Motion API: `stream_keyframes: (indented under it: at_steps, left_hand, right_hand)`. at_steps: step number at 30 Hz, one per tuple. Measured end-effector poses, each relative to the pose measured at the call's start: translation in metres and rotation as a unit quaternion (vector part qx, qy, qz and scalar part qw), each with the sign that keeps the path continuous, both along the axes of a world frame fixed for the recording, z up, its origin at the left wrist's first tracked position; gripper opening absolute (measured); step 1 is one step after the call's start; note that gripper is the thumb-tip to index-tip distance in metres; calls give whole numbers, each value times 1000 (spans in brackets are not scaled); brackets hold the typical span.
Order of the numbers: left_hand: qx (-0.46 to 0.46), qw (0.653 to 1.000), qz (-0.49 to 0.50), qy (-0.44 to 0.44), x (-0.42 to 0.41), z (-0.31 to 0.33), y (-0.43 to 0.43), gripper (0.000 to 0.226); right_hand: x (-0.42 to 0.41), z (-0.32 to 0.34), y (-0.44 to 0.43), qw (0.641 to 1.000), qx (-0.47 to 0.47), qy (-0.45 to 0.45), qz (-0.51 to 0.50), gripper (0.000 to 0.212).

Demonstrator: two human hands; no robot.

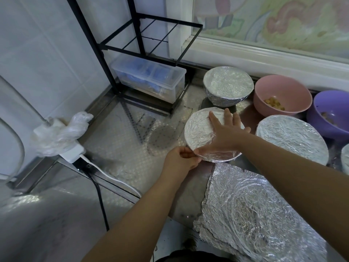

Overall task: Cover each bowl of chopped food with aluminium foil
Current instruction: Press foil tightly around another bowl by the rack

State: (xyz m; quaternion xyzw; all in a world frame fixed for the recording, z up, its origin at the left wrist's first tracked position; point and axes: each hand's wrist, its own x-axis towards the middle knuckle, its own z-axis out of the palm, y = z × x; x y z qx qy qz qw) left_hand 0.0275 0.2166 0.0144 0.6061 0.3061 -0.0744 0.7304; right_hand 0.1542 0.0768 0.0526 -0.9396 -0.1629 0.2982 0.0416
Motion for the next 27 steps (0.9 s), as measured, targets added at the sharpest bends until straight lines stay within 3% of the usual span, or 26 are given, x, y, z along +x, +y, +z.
stream_keyframes:
  at_steps: [11, 21, 27]
  left_hand:
    - [-188, 977, -24, 98, 9, 43, 12, 30]
    - [-155, 980, -56, 112, 12, 58, 8, 44]
    - [-197, 975, 24, 96, 21, 55, 9, 20]
  right_hand:
    - [-2, 1, -1, 1000, 9, 1, 3, 158]
    - [-2, 0, 0, 1000, 14, -22, -2, 152]
    - [-16, -5, 5, 995, 66, -23, -72, 152]
